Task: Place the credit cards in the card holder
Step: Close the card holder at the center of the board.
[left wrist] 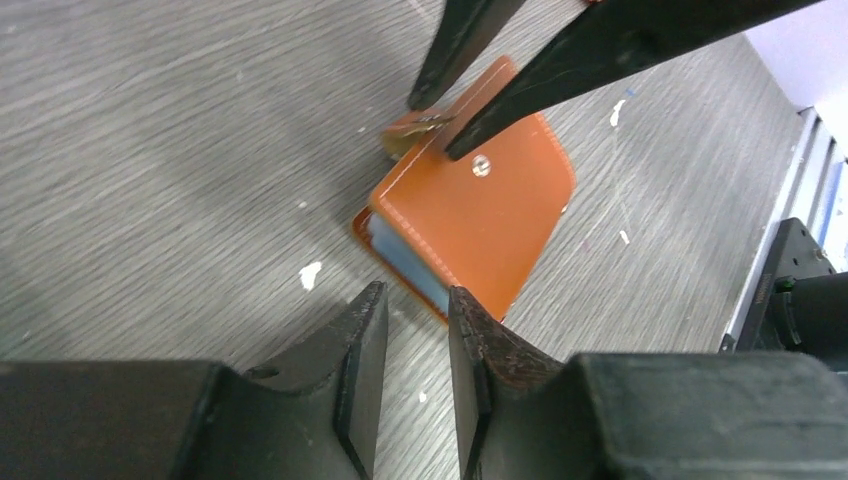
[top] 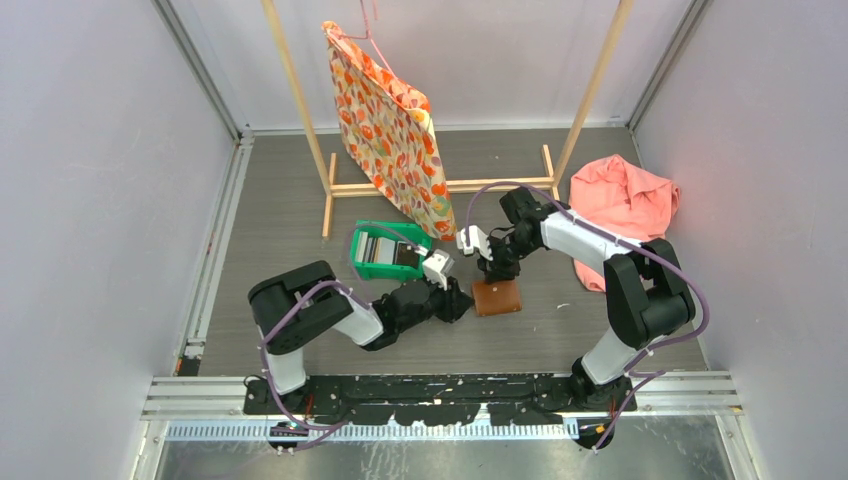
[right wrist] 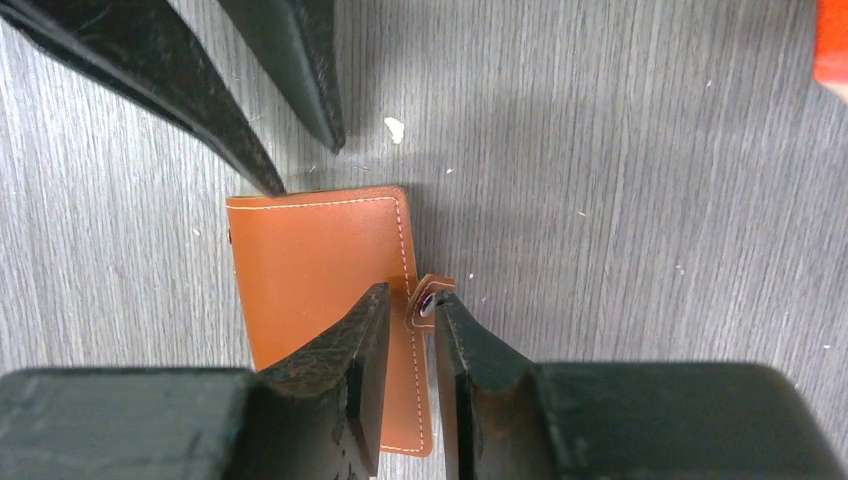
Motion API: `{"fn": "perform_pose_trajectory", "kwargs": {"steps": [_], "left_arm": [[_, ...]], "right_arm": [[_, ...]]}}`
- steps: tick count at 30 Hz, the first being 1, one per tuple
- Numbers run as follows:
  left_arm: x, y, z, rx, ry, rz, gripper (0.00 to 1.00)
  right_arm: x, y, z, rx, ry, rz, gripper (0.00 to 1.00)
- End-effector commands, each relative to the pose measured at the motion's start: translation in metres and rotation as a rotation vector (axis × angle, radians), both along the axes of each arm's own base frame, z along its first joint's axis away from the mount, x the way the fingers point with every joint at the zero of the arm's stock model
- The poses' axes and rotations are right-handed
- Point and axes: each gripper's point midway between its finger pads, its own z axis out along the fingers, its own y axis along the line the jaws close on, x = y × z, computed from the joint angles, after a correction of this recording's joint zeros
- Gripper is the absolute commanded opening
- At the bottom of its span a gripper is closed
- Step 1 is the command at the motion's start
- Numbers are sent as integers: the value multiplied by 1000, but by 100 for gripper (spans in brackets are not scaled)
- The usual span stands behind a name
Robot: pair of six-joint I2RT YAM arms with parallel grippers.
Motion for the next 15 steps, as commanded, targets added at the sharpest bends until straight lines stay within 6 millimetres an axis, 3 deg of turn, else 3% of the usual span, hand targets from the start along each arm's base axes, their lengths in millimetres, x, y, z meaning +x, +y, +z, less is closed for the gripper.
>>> {"fn": "perform_pose_trajectory", "kwargs": {"steps": [1, 15], "left_arm": [[1, 8, 16, -34, 24, 27, 32], [-8, 1, 43, -100, 14, -35, 33]], "right_arm": [[13, 8, 18, 48, -39, -19, 29], [14, 5, 10, 14, 2, -25, 23]]}}
